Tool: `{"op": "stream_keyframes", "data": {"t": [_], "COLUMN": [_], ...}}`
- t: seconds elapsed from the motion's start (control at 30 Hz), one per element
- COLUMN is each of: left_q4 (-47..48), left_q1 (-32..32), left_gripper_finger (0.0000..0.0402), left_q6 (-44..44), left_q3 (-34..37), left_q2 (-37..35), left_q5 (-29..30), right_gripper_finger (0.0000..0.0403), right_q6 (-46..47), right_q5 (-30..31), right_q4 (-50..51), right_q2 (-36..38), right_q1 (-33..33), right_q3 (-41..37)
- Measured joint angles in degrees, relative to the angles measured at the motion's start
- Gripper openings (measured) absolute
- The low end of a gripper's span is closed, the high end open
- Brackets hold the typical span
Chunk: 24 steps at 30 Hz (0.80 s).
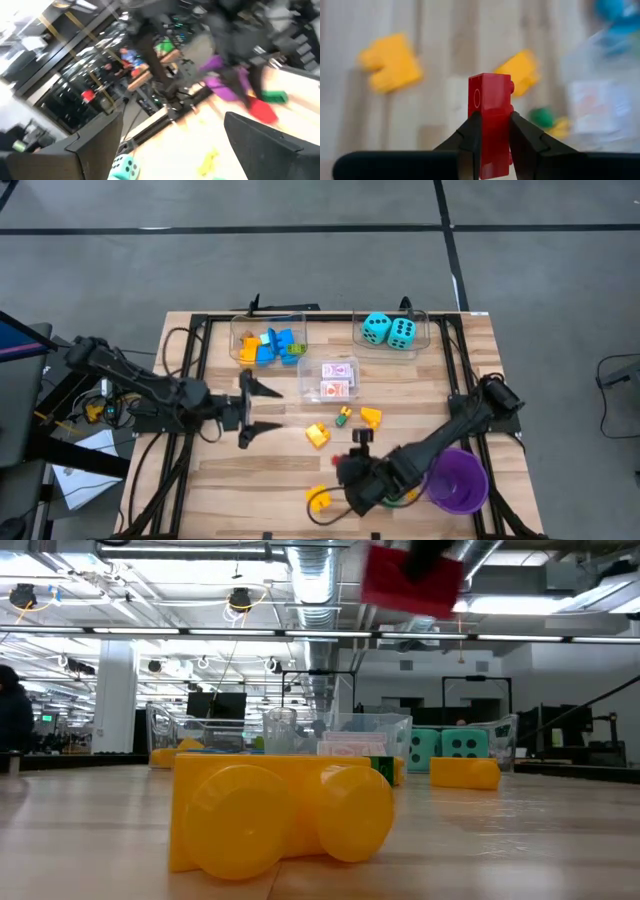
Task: Pick & Place Toys
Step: Put the red game piece into the top left transparent bin
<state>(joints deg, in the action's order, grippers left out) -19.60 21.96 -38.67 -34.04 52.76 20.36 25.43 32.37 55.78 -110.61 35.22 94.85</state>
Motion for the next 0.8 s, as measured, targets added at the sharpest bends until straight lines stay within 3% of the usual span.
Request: {"op": "stream_keyframes", "data": {"t": [0.17, 0.33, 0.63, 0.8], "left_q4": [-3.63, -4.52, -4.72, -13.09], "left_q1": [1.0, 2.85, 3.5, 3.5], "left_gripper_finger": [0.0342, 0.0342, 0.0342, 0.0342], "left_q6": [-1.42, 2.05, 9.44, 9.13], "left_q3": [0.0, -2.11, -5.96, -6.32], "left_q2": [4.87, 8.09, 15.75, 20.54], "left_q5": [-1.44, -1.72, -1.26, 2.32], "right_gripper_finger": [0.0065, 0.0065, 0.0065, 0.0065], "right_q6": [-5.78, -7.57, -13.95, -21.58], "right_q5": [11.75, 25.2, 30.81, 30.85], "right_q4": [4.61, 5.76, 0.22, -4.96], "right_q2": [0.0, 0.0, 0.0, -0.05], "right_q1": [-1.41, -1.51, -1.77, -1.5], "right_q3": [5.46, 6.08, 6.1, 6.1]}}
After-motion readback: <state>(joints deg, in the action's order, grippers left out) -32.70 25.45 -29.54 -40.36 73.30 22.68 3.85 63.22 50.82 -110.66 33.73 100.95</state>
